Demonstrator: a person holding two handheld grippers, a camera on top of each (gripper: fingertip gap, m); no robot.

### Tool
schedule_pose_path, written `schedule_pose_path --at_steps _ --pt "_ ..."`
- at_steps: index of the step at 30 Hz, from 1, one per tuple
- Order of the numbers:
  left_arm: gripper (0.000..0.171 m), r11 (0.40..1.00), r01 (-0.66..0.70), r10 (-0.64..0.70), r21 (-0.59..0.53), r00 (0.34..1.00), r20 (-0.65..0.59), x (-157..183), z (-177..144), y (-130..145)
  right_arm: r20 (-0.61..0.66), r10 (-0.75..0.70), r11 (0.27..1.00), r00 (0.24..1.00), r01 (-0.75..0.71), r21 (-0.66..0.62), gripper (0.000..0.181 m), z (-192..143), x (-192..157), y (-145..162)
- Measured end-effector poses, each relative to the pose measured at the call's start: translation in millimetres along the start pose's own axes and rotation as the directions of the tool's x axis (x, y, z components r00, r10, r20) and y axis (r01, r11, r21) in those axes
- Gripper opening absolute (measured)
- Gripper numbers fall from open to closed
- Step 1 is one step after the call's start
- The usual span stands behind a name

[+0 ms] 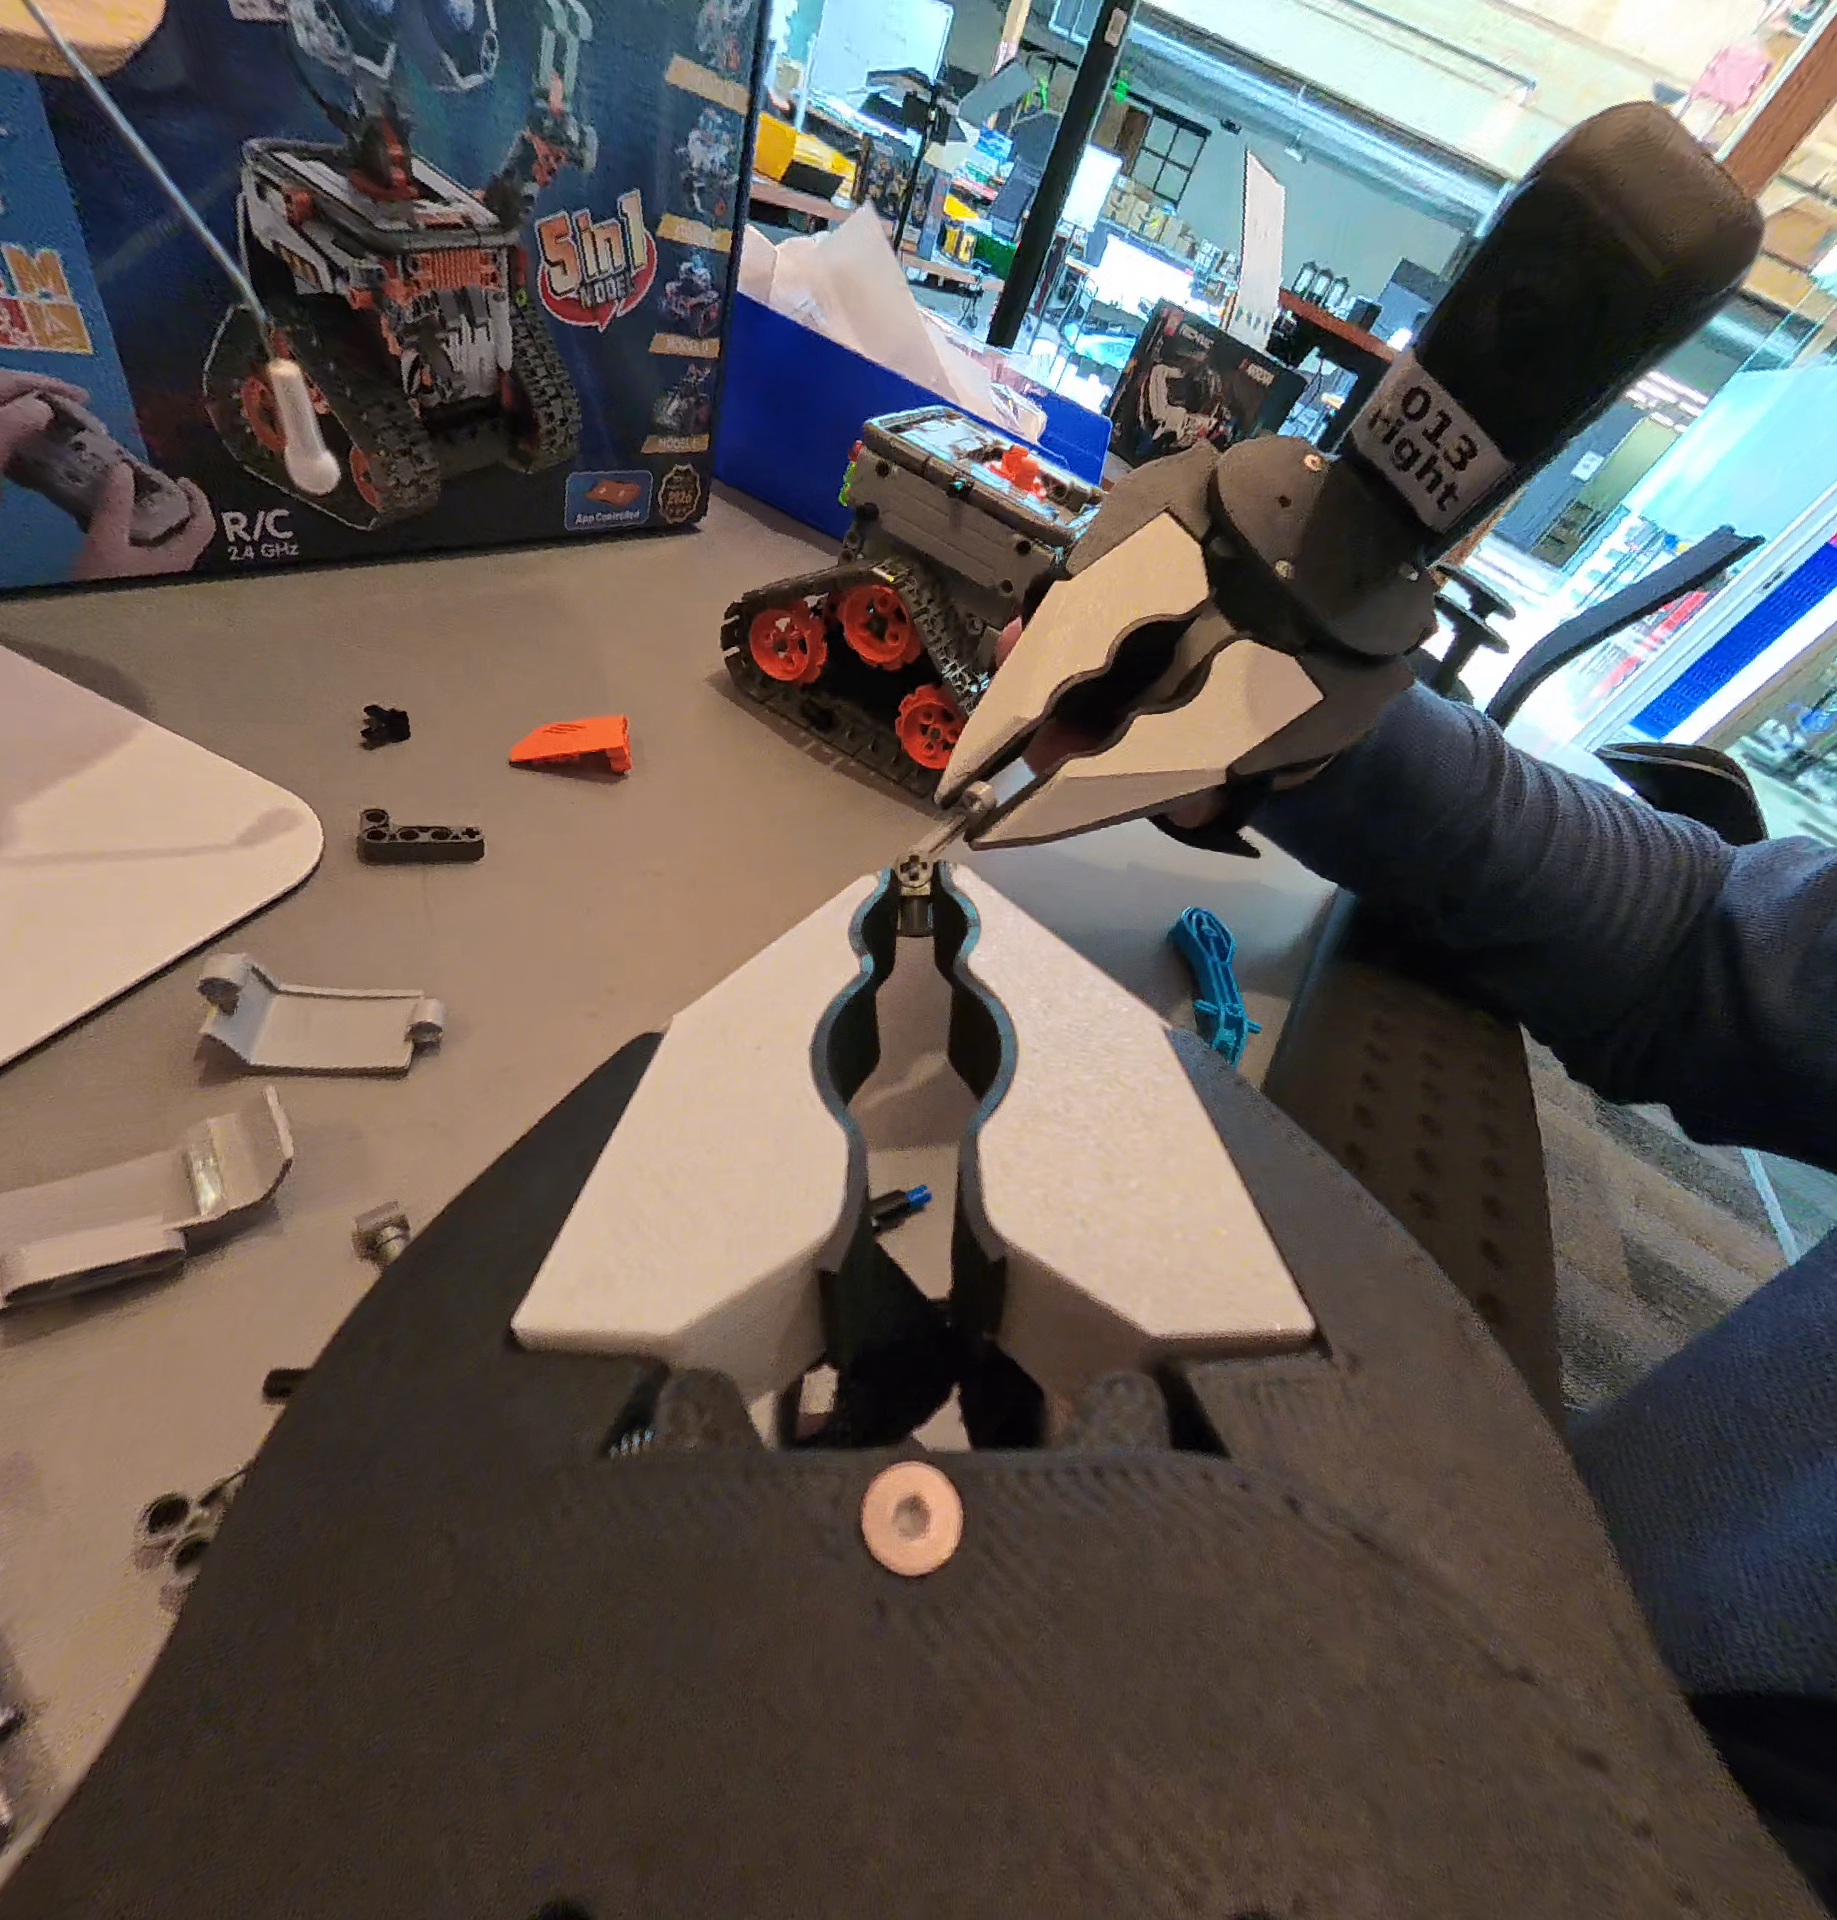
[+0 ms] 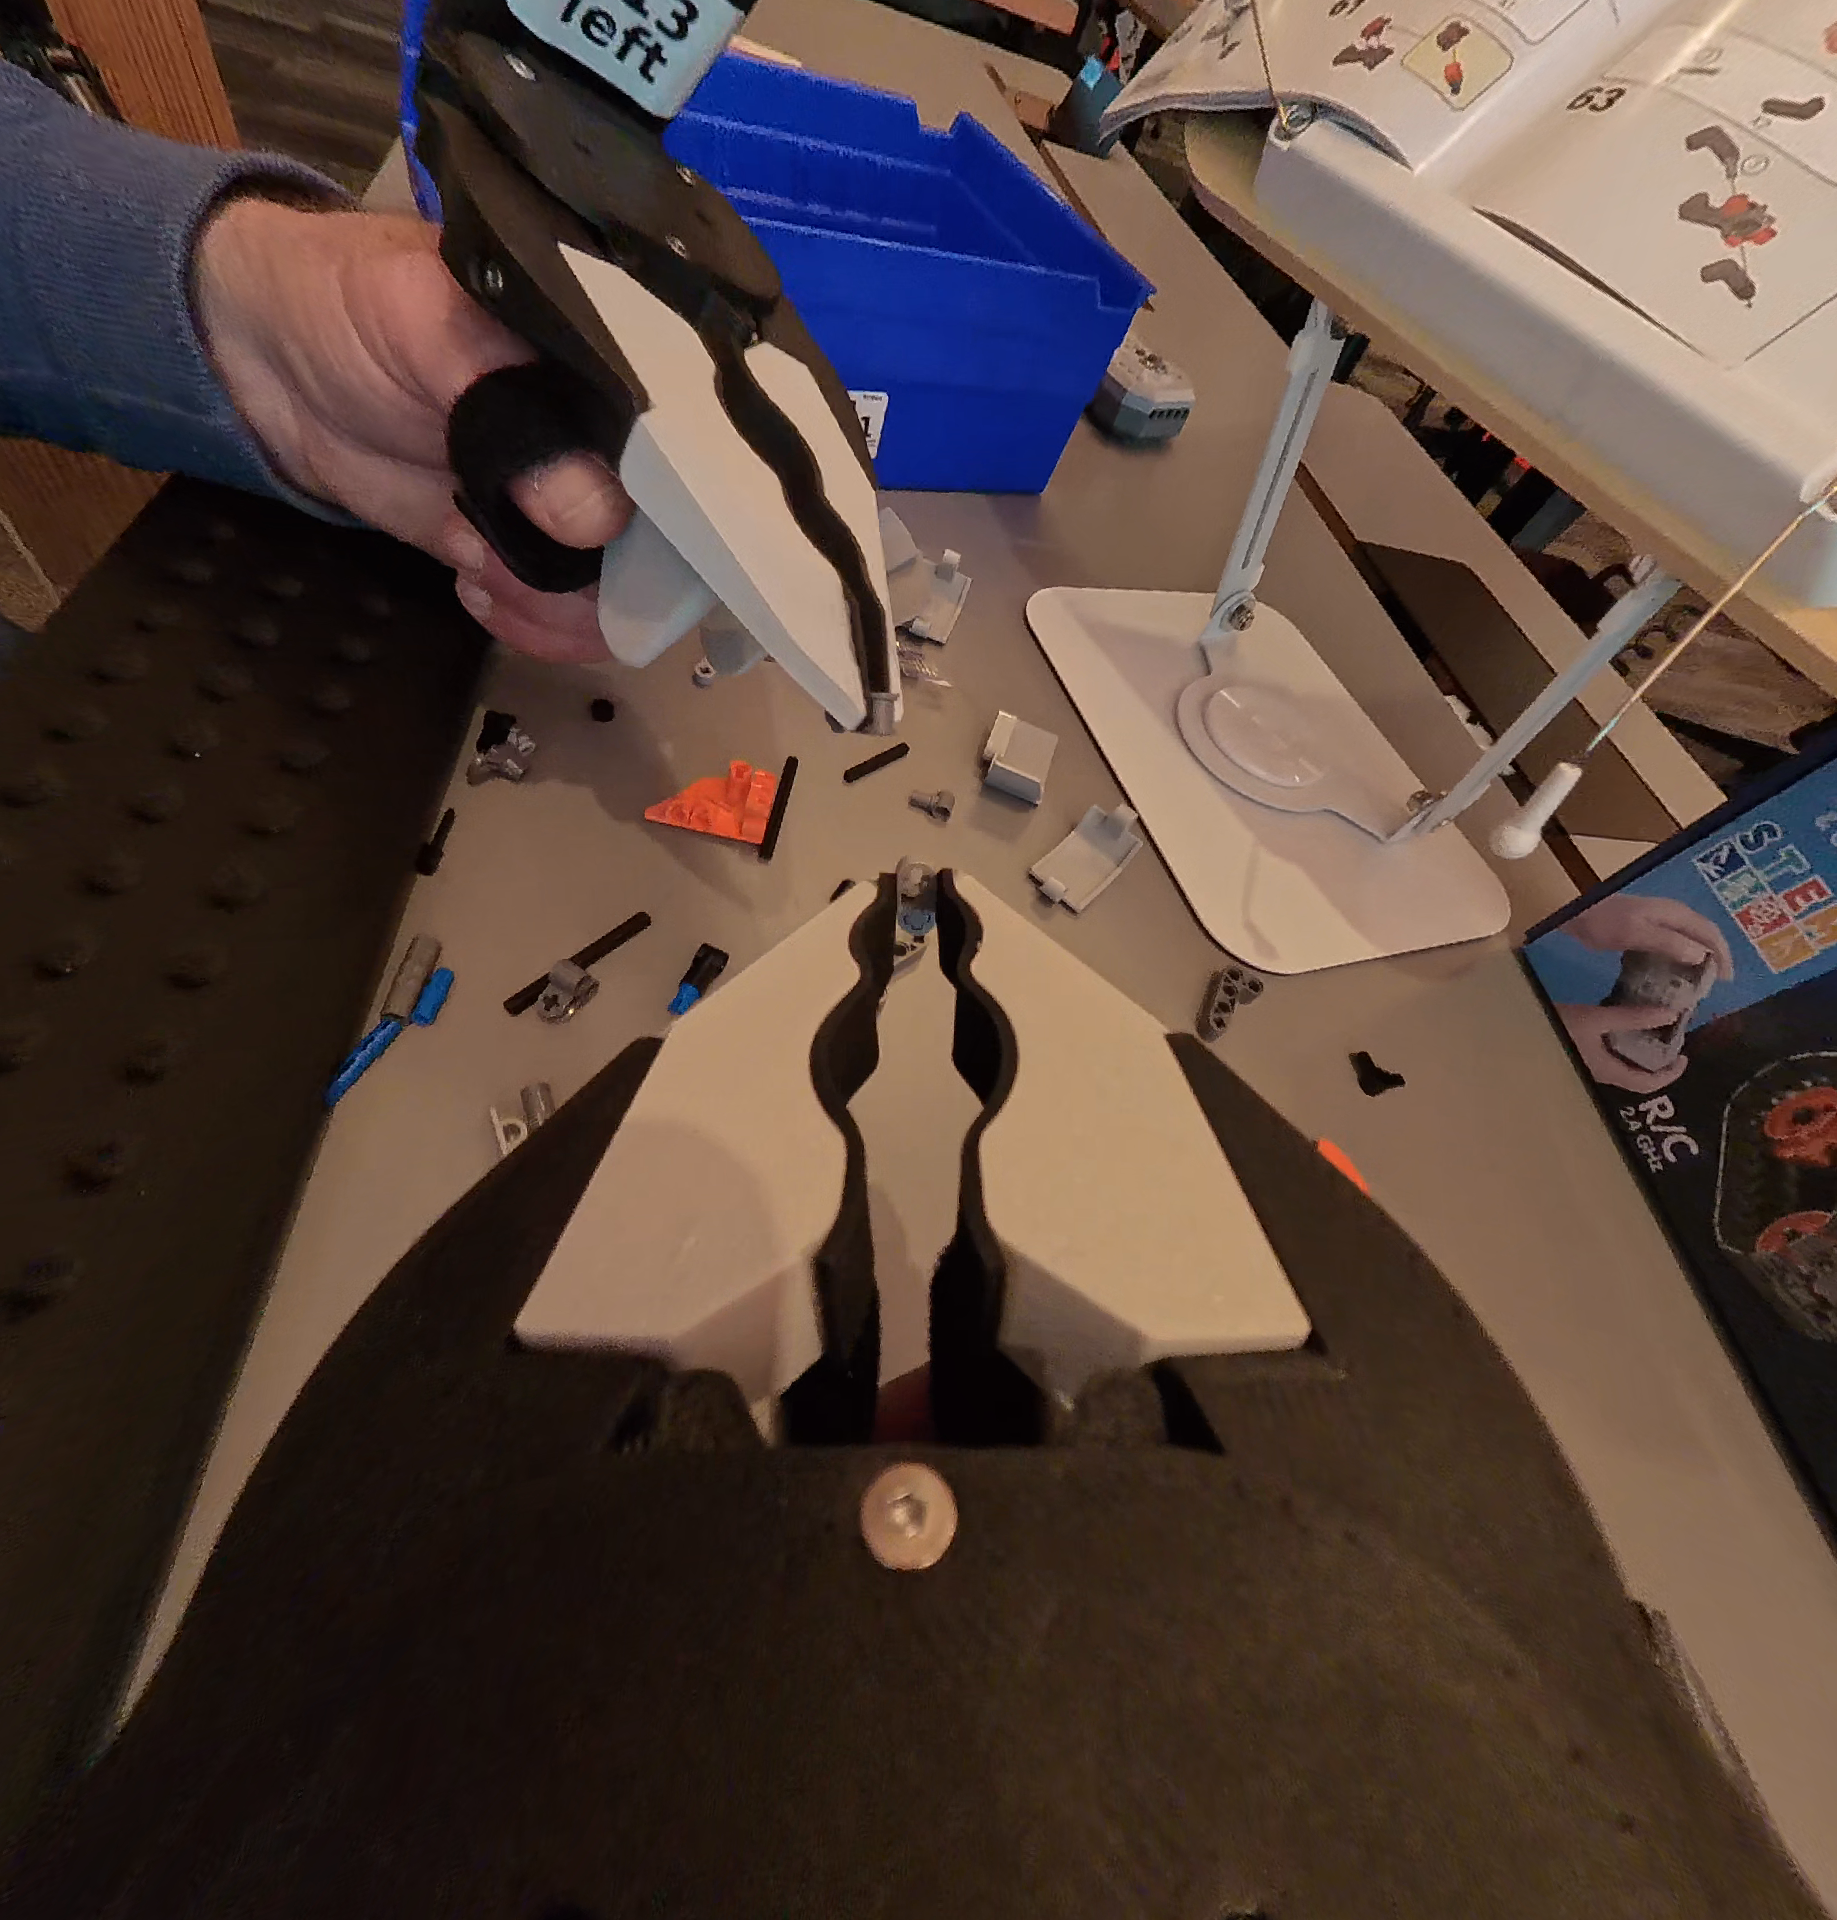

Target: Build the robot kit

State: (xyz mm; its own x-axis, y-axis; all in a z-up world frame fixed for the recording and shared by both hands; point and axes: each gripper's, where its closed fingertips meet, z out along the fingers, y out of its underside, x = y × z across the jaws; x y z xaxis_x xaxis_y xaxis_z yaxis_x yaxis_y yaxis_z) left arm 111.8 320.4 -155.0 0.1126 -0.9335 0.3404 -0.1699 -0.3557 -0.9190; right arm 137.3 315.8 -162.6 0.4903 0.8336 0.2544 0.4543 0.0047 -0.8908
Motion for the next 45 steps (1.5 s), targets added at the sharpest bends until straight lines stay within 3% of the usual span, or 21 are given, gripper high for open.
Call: schedule_pose_path --at_steps 24,45 --pt "0.005 0.987 0.091 -0.083 0.136 0.994 -0.068 -10 -7 -23 -0.017 -0.057 0.998 0.998 0.058 0.023 0.005 17 4 -5" --pt "0.005 0.971 0.177 -0.156 0.163 0.979 -0.131 -10 -9 -27 -0.093 -0.118 0.987 0.989 0.127 0.1 0.005 5 6 -23"
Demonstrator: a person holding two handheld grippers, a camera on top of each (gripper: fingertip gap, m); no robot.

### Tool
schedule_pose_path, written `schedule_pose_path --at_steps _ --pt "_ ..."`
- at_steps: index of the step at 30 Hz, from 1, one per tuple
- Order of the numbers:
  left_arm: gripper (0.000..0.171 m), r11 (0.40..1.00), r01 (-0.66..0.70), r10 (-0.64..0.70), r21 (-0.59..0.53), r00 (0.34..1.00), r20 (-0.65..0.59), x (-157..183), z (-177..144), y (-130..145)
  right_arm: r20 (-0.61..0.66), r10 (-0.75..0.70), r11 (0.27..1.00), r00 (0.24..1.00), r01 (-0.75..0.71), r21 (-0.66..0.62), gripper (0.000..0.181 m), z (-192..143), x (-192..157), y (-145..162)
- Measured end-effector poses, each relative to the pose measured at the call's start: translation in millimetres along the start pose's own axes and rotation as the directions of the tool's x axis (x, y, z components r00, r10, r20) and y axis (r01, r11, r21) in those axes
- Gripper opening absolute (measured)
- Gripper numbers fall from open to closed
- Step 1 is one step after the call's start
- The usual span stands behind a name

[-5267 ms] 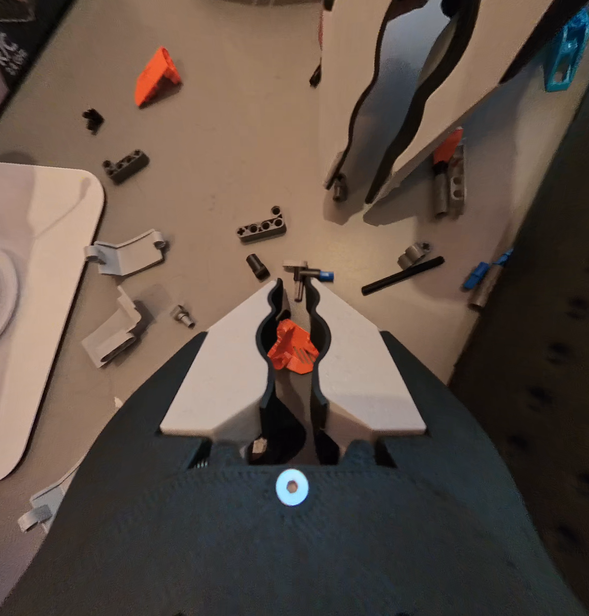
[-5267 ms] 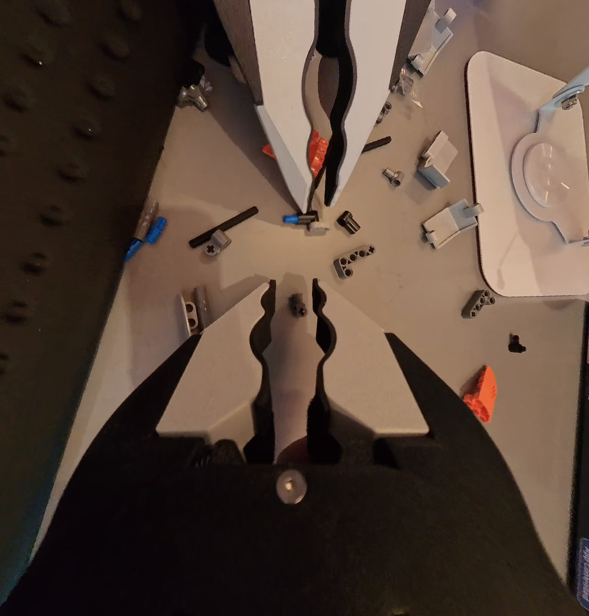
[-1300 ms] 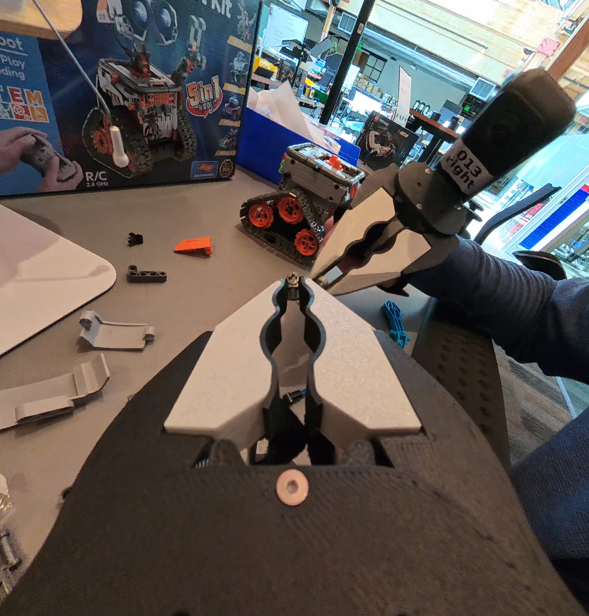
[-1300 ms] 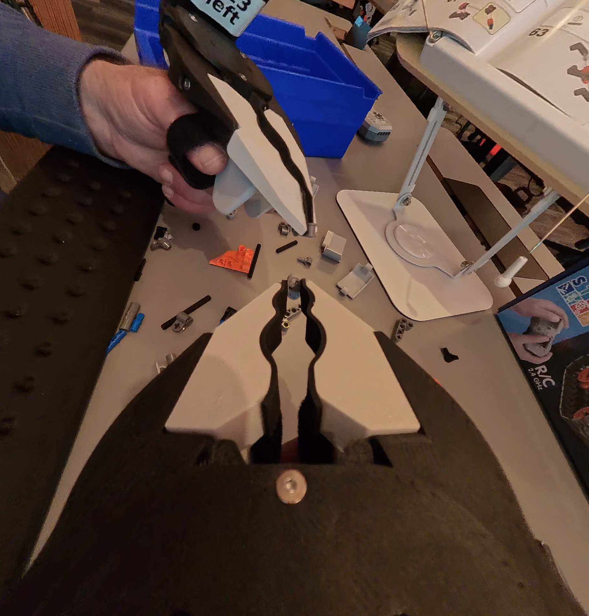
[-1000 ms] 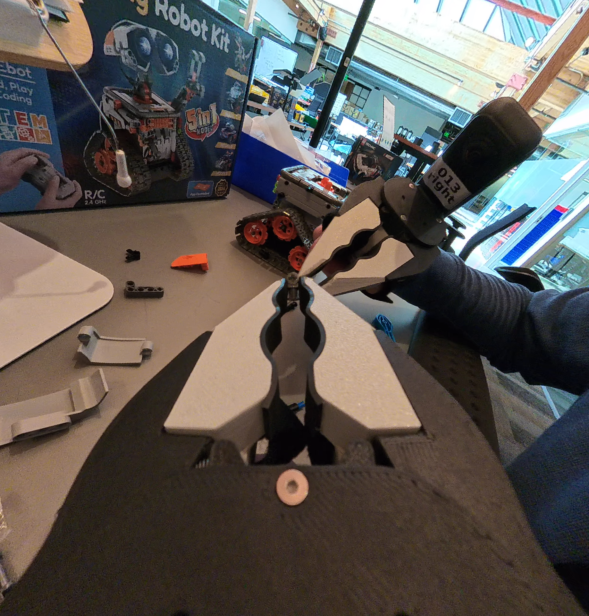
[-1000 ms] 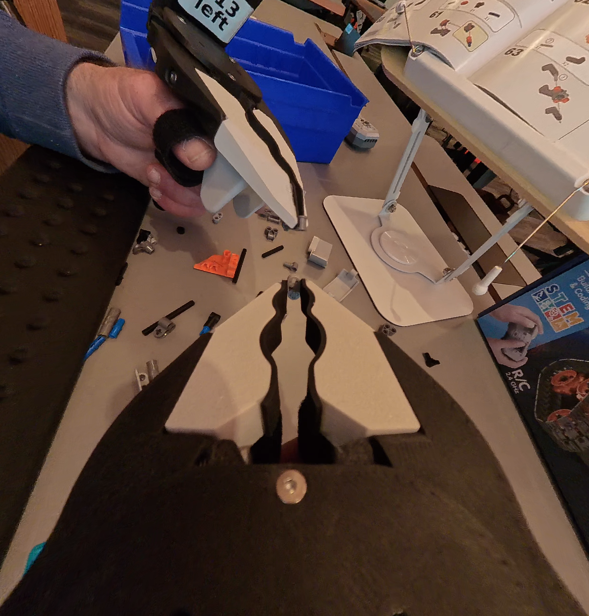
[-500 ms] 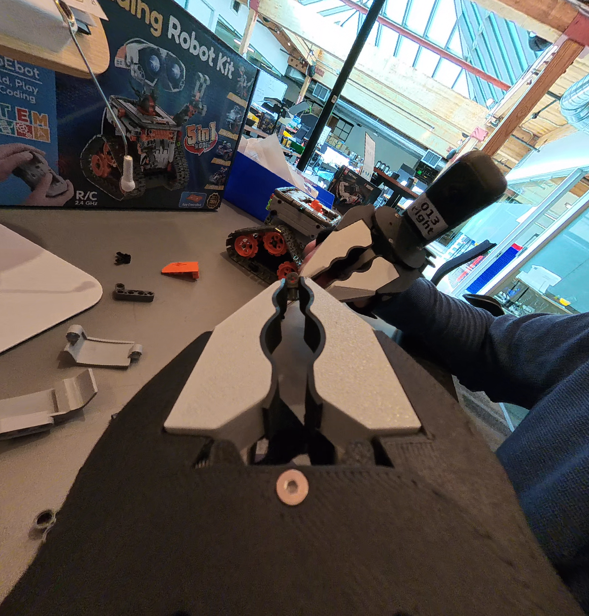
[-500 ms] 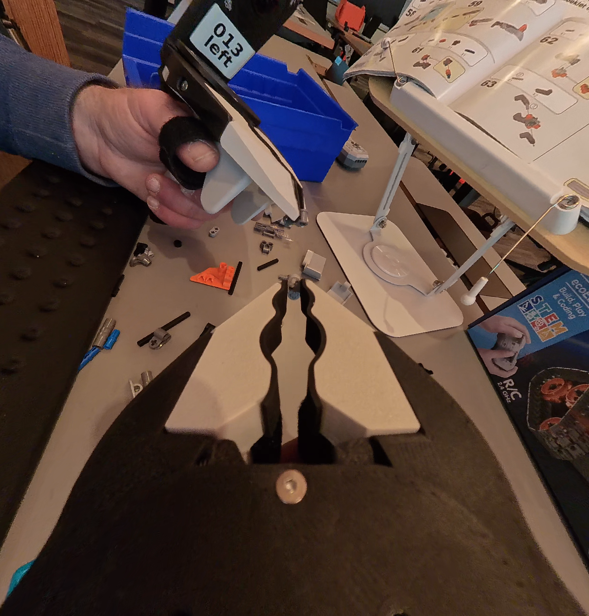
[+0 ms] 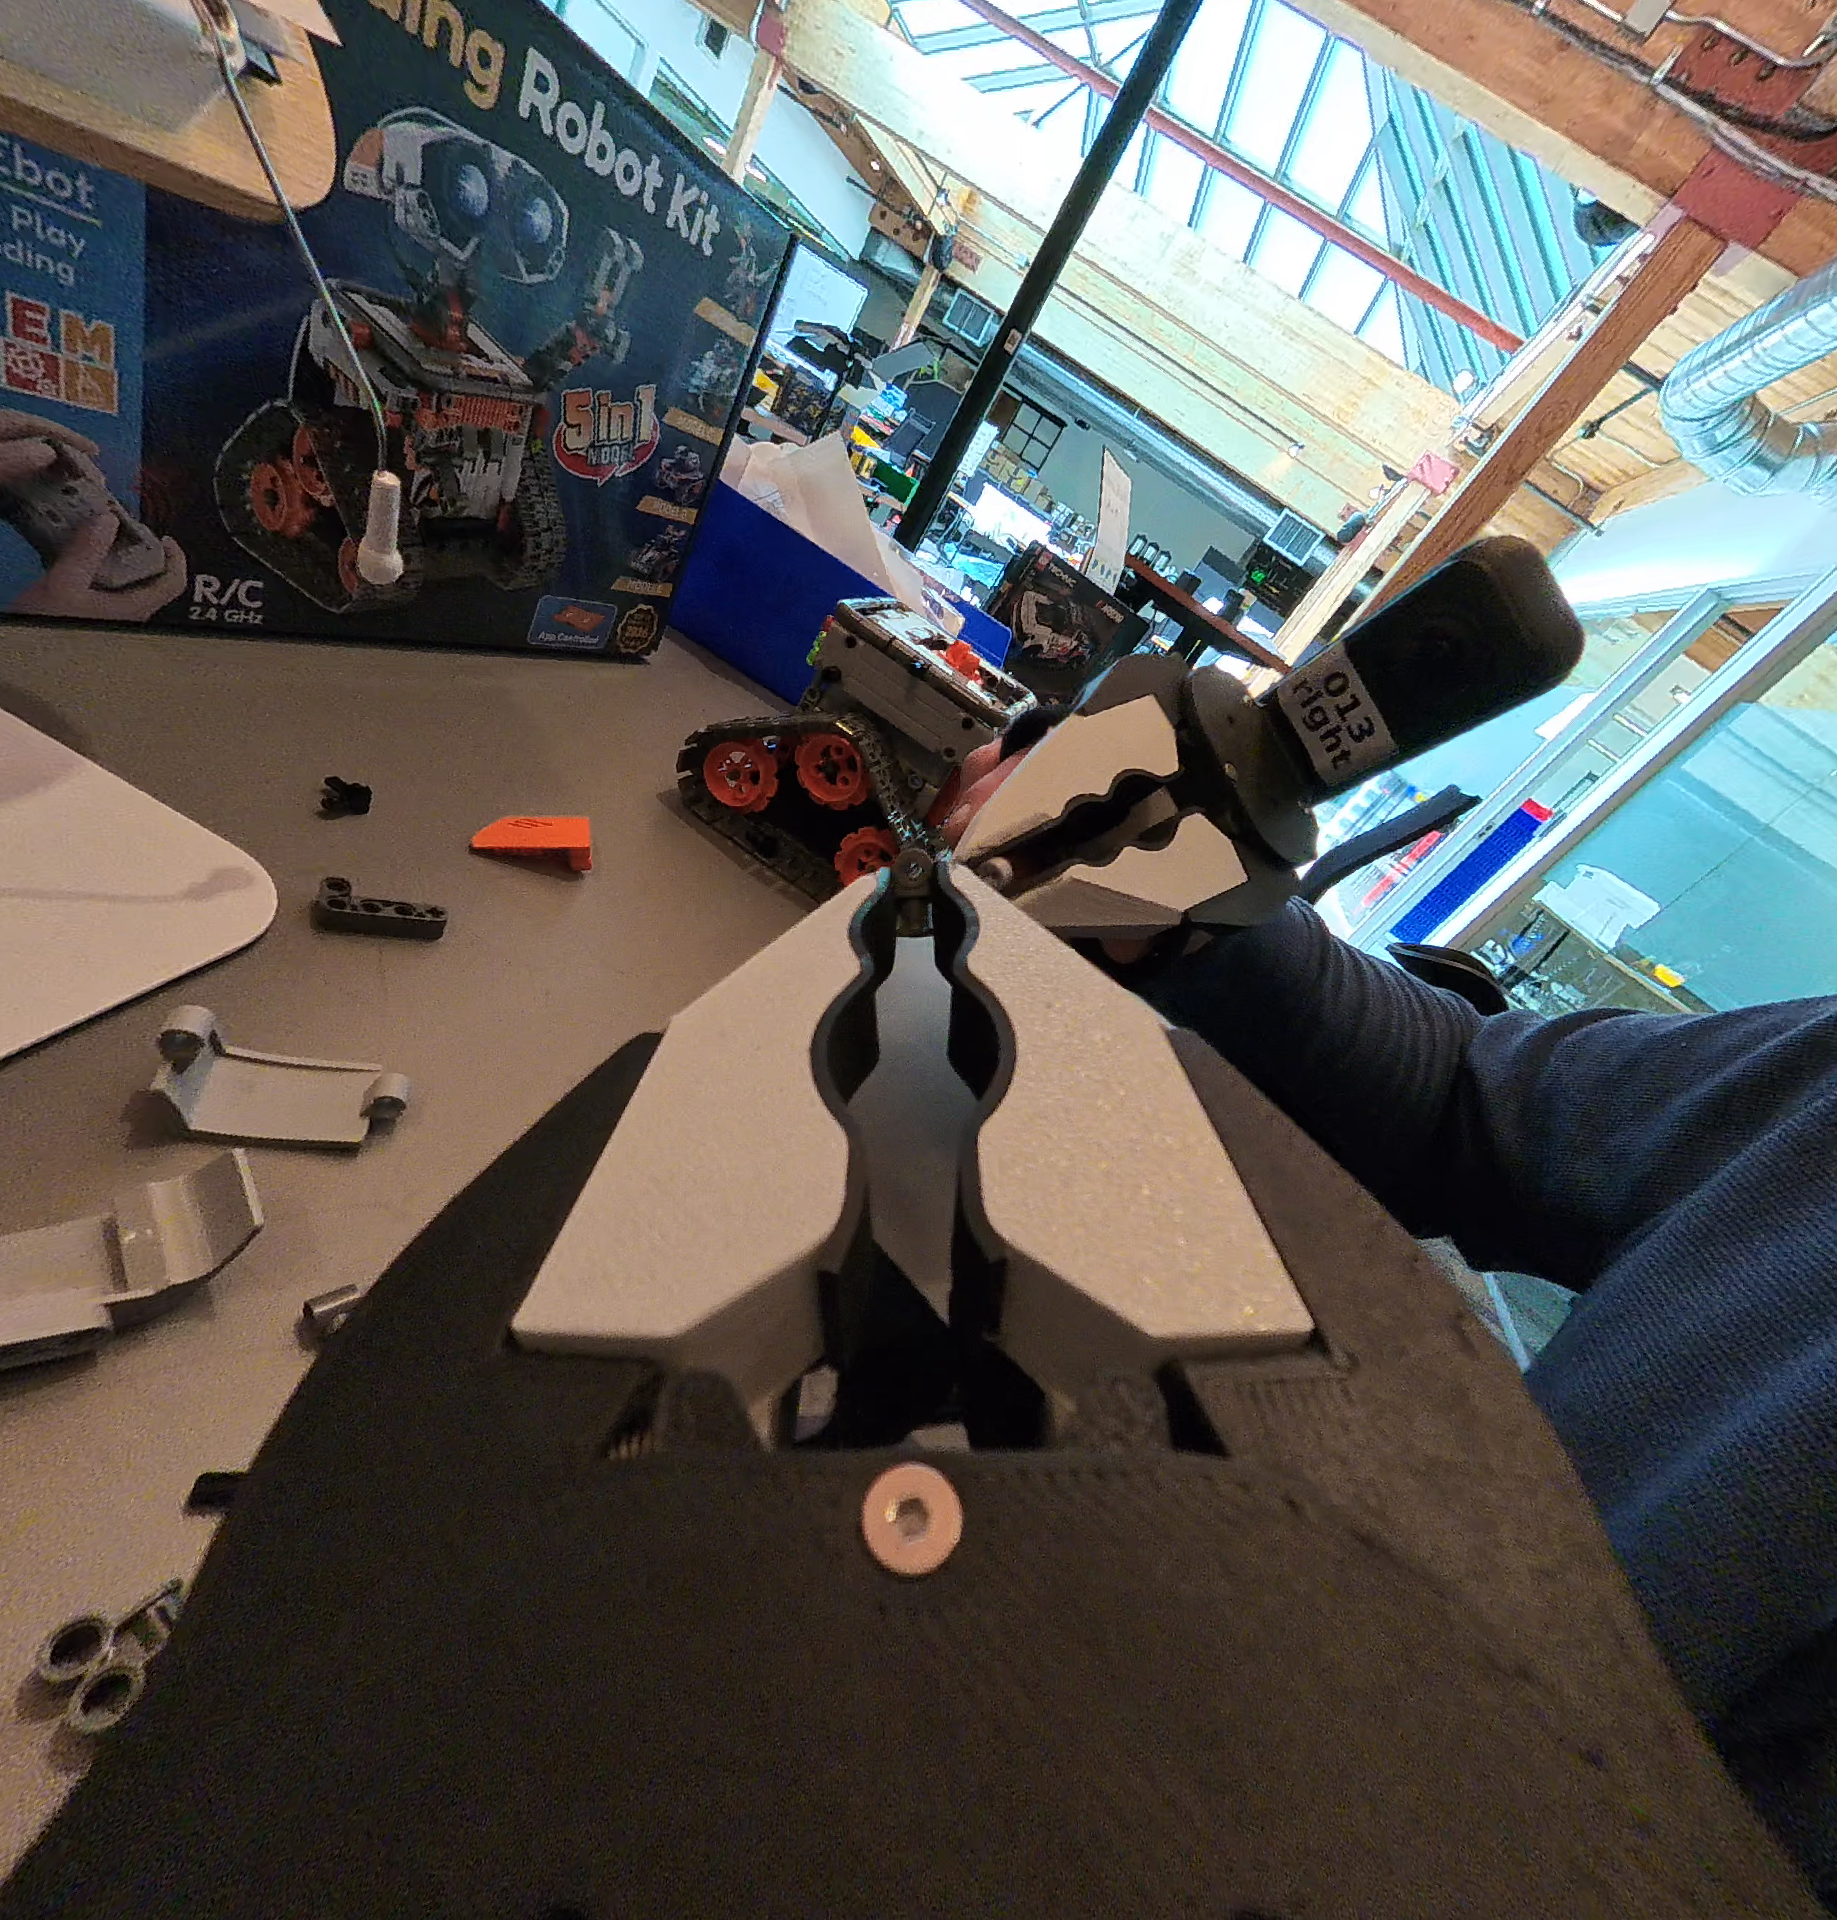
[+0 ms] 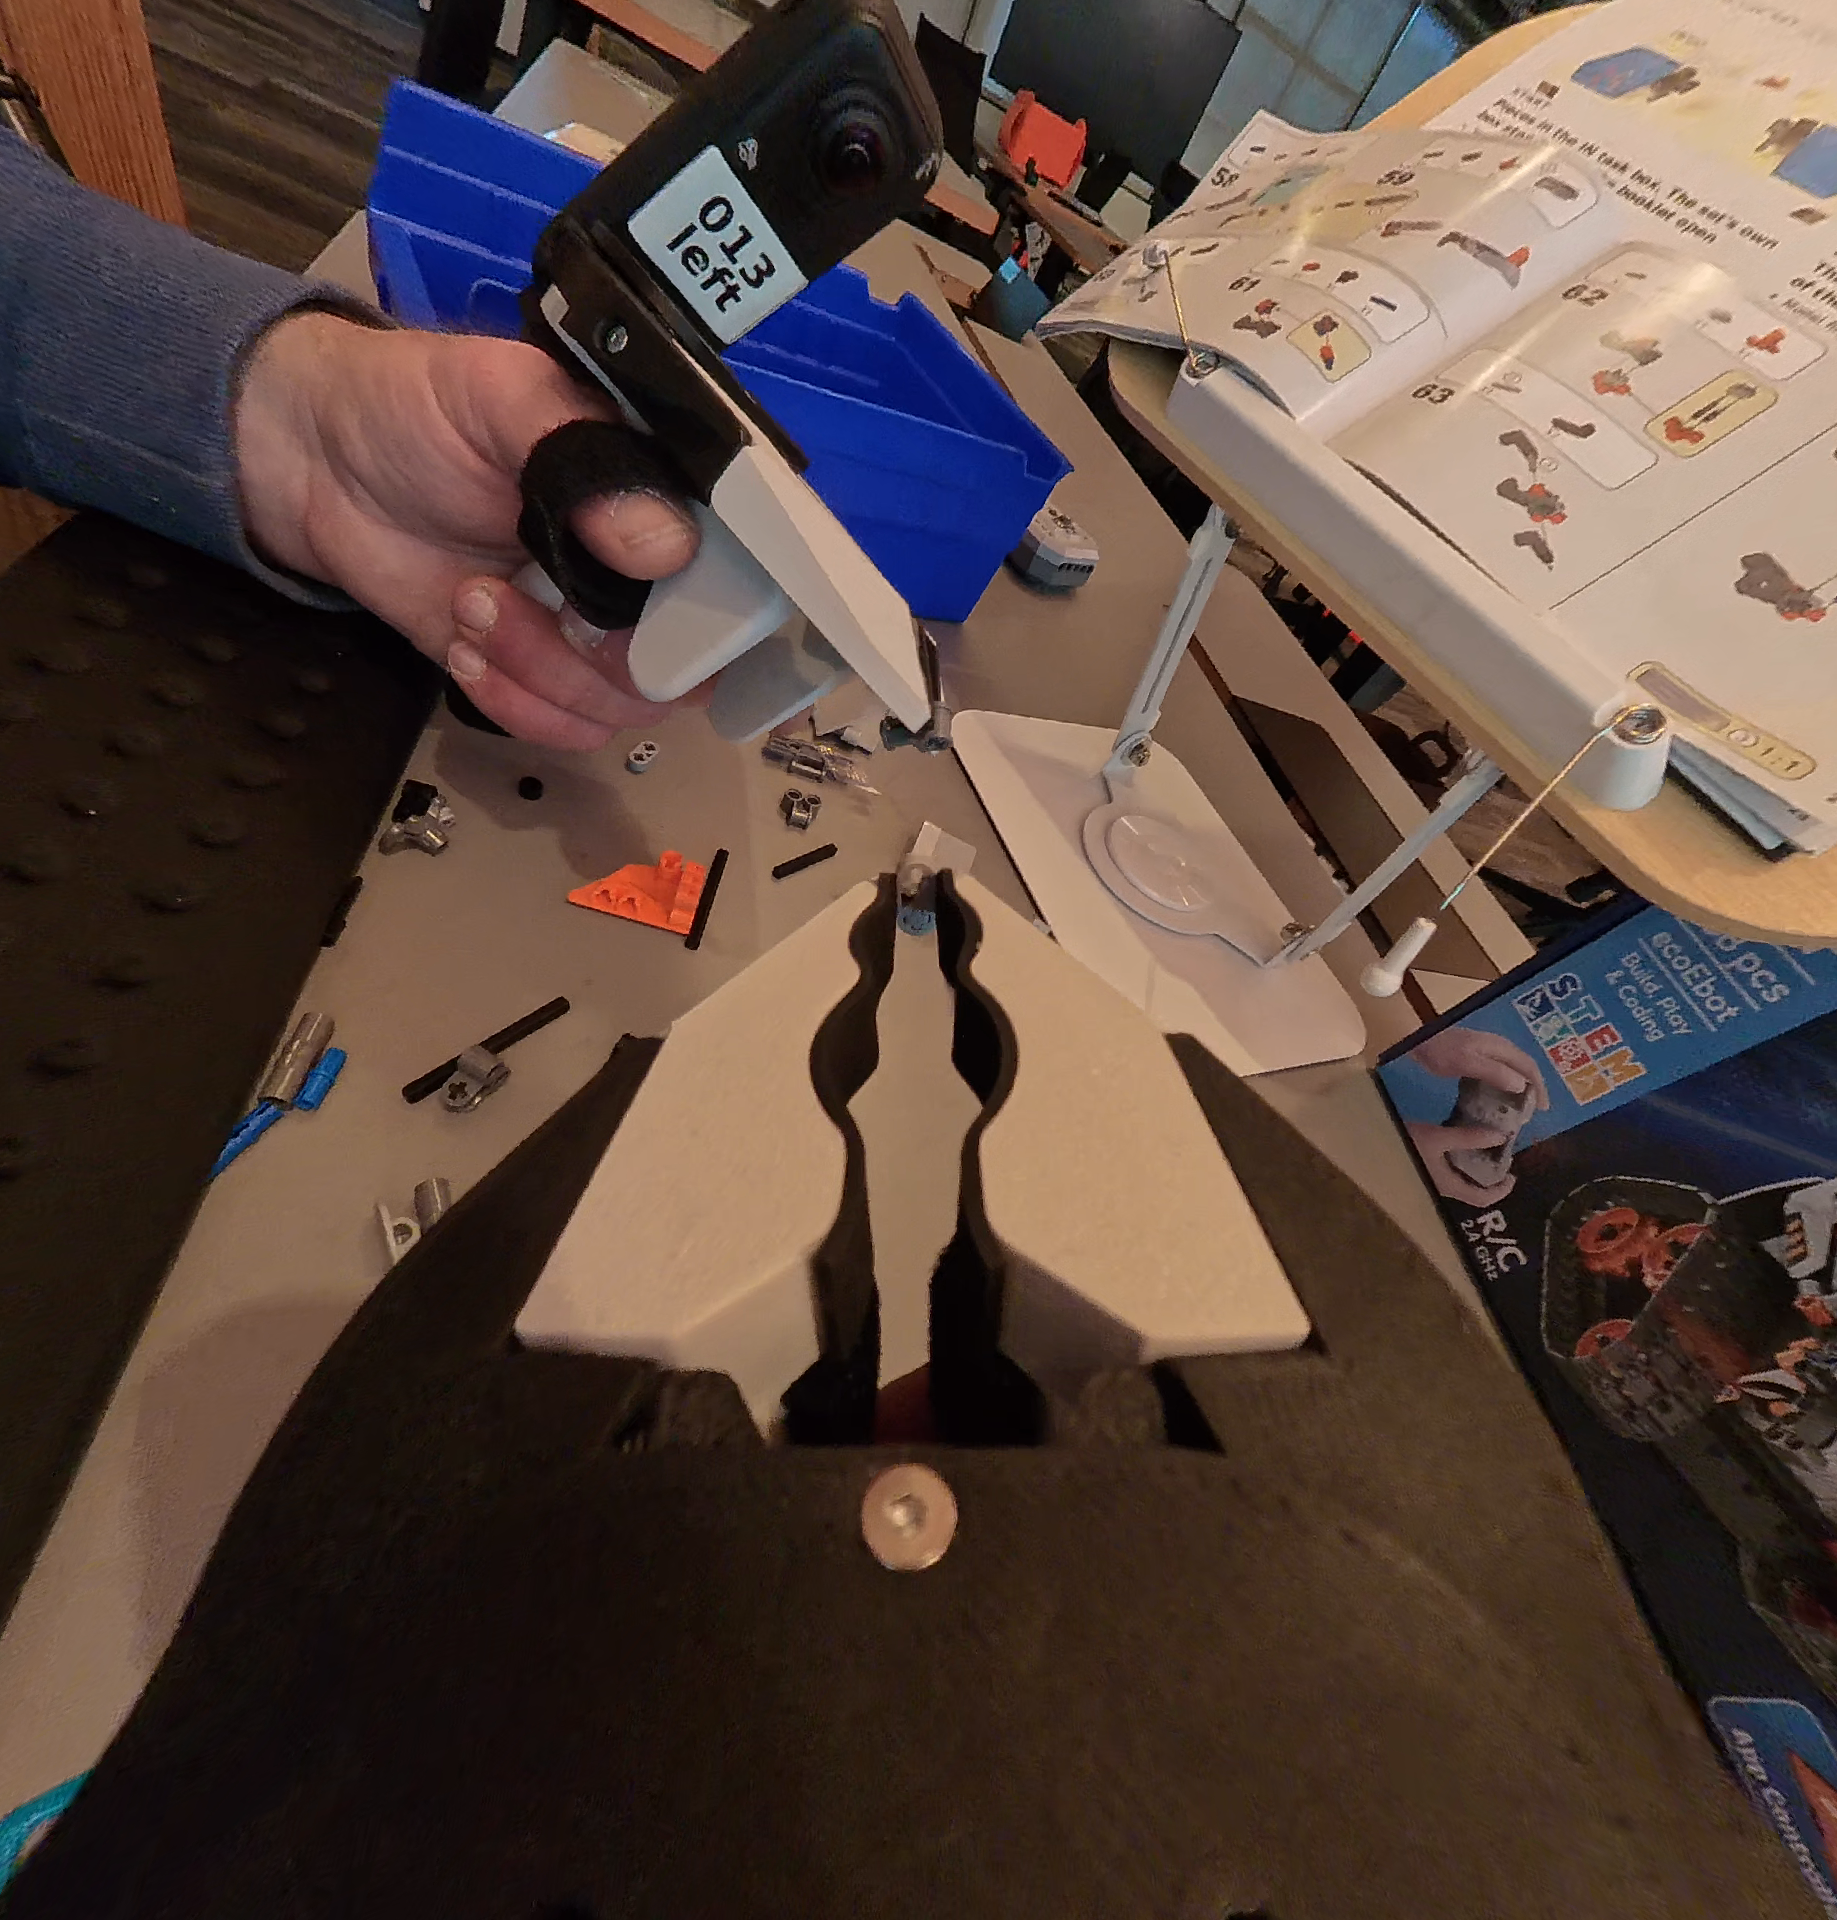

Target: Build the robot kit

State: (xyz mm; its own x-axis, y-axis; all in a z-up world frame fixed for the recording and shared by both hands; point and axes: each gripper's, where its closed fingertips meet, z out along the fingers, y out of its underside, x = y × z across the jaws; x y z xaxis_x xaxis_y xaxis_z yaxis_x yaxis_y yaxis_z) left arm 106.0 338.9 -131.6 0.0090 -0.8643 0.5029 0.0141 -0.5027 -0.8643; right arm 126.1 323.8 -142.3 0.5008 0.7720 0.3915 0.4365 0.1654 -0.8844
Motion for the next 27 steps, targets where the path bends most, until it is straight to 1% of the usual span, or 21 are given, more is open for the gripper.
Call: schedule_pose_path --at_steps 4,8,10,12,14,17,20,22,24,26,27 --pt "0.005 1.0 0.029 -0.029 0.006 0.999 -0.021 1 0 0 -0.013 -0.043 0.999 0.999 0.043 -0.003 0.005 0 -2 -3" --pt "0.005 1.0 0.023 -0.023 0.005 1.0 -0.012 -1 0 -1 0.023 -0.072 0.993 0.997 0.073 -0.087 0.005 -1 -7 12" --pt "0.005 1.0 0.016 -0.016 0.001 1.0 -0.01 -1 -1 0 0.08 -0.077 0.984 0.994 0.089 -0.156 0.005 -2 -16 26" --pt "0.005 1.0 0.022 -0.022 -0.002 1.0 -0.007 -2 -1 0 0.151 -0.067 0.955 0.986 0.107 -0.277 0.005 -4 -26 53" --pt "0.006 1.0 0.021 -0.021 -0.004 1.0 -0.004 -3 -1 0 0.188 -0.115 0.922 0.975 0.175 -0.346 0.005 -6 -33 72" --pt "0.005 0.999 0.029 -0.029 -0.023 1.0 -0.005 -3 1 4 0.236 -0.158 0.895 0.959 0.24 -0.376 0.005 -5 -43 81" --pt "0.005 0.998 0.037 -0.037 -0.045 0.999 -0.008 -4 4 10 0.275 -0.23 0.862 0.933 0.327 -0.388 0.005 -1 -52 87" --pt "0.005 0.998 0.037 -0.037 -0.055 0.999 -0.012 -3 6 12 0.305 -0.247 0.842 0.92 0.359 -0.402 0.005 1 -59 92" --pt "0.005 0.997 0.041 -0.043 -0.065 0.999 -0.021 -1 8 14 0.332 -0.268 0.818 0.904 0.396 -0.417 0.011 -1 -63 97" --pt "0.005 0.996 0.047 -0.05 -0.077 0.998 -0.035 1 9 16 0.345 -0.245 0.826 0.906 0.381 -0.416 0.02 -3 -66 94" --pt "0.006 0.995 0.049 -0.053 -0.083 0.998 -0.046 3 11 17 0.335 -0.226 0.842 0.915 0.356 -0.405 0.02 -4 -66 89"
